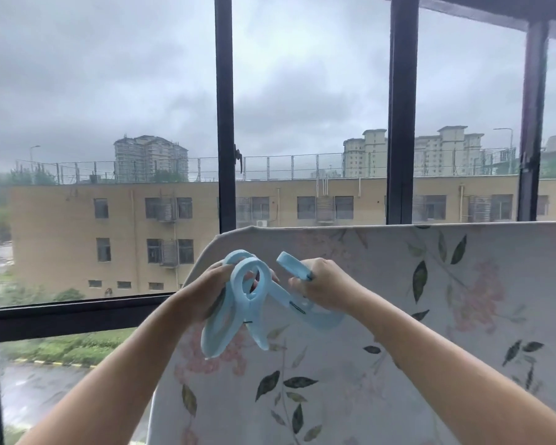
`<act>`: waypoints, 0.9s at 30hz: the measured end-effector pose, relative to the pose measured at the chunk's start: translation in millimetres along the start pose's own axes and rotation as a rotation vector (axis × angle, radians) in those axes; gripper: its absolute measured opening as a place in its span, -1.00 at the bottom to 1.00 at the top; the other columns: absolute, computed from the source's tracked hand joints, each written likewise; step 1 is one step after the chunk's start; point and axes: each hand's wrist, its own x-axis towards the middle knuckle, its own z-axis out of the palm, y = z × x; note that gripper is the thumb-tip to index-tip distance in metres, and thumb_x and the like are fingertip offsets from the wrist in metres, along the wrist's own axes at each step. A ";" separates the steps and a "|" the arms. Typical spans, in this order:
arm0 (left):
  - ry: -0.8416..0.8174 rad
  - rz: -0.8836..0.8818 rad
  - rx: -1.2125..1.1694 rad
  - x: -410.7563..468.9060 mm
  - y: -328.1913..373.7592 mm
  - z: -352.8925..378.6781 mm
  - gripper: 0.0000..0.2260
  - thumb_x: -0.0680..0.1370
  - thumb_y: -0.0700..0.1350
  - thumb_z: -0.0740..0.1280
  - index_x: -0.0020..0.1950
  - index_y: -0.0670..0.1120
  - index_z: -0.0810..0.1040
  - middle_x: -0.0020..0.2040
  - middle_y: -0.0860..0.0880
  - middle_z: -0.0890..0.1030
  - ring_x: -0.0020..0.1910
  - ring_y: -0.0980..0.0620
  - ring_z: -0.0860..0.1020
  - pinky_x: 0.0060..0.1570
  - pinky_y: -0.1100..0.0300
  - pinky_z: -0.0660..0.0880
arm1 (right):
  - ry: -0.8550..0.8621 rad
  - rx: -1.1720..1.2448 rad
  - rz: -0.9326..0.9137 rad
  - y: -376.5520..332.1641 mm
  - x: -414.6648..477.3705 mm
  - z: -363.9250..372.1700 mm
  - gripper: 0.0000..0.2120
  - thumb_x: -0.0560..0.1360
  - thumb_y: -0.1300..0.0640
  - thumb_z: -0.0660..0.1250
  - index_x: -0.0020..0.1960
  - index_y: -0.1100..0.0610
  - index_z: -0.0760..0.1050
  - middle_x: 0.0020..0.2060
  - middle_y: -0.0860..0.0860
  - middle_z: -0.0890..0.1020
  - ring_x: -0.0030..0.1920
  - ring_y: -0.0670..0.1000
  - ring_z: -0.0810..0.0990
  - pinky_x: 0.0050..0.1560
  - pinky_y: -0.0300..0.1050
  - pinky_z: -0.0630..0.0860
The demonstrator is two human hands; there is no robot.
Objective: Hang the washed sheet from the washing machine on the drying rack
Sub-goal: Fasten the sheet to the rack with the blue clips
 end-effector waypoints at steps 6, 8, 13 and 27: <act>0.245 0.068 -0.160 -0.8 -6.5 28.4 -0.69 0.20 -0.06 0.39 -0.14 -0.21 0.59 -0.08 -0.22 0.53 -0.15 -0.16 0.45 -0.17 0.04 0.42 | -0.275 0.369 -0.159 40.0 -4.4 -33.2 -0.75 0.39 0.05 0.42 0.03 0.03 0.48 -0.16 -0.03 0.58 -0.21 -0.10 0.56 -0.09 -0.15 0.48; 0.246 0.064 -0.196 -4.9 -6.8 39.5 -0.75 0.20 -0.08 0.36 -0.19 -0.16 0.62 -0.15 -0.14 0.57 -0.28 -0.02 0.48 -0.34 0.17 0.45 | -0.363 0.619 -0.154 58.8 -5.1 -37.3 -0.54 0.32 0.04 0.46 0.18 -0.03 0.44 0.00 0.06 0.59 -0.05 -0.01 0.60 0.07 -0.05 0.48; 0.302 -0.015 -0.295 -1.7 -9.4 49.7 -0.77 0.29 -0.12 0.26 -0.18 -0.16 0.64 -0.36 -0.07 0.53 -0.50 0.07 0.46 -0.54 0.25 0.44 | -0.480 1.079 -0.136 84.1 -6.6 -33.7 -0.17 0.17 0.03 0.58 0.37 0.06 0.32 0.14 0.21 0.56 0.06 0.12 0.59 0.06 -0.05 0.52; 0.748 0.195 0.372 6.5 15.5 22.1 -0.84 0.47 -0.12 0.20 -0.18 -0.14 0.54 -0.10 -0.02 0.59 -0.09 -0.10 0.51 -0.13 0.10 0.46 | -0.180 0.824 -0.375 65.1 18.3 -73.4 -0.37 0.26 -0.18 0.46 0.22 0.14 0.52 -0.11 0.02 0.63 -0.14 -0.08 0.60 -0.18 -0.32 0.49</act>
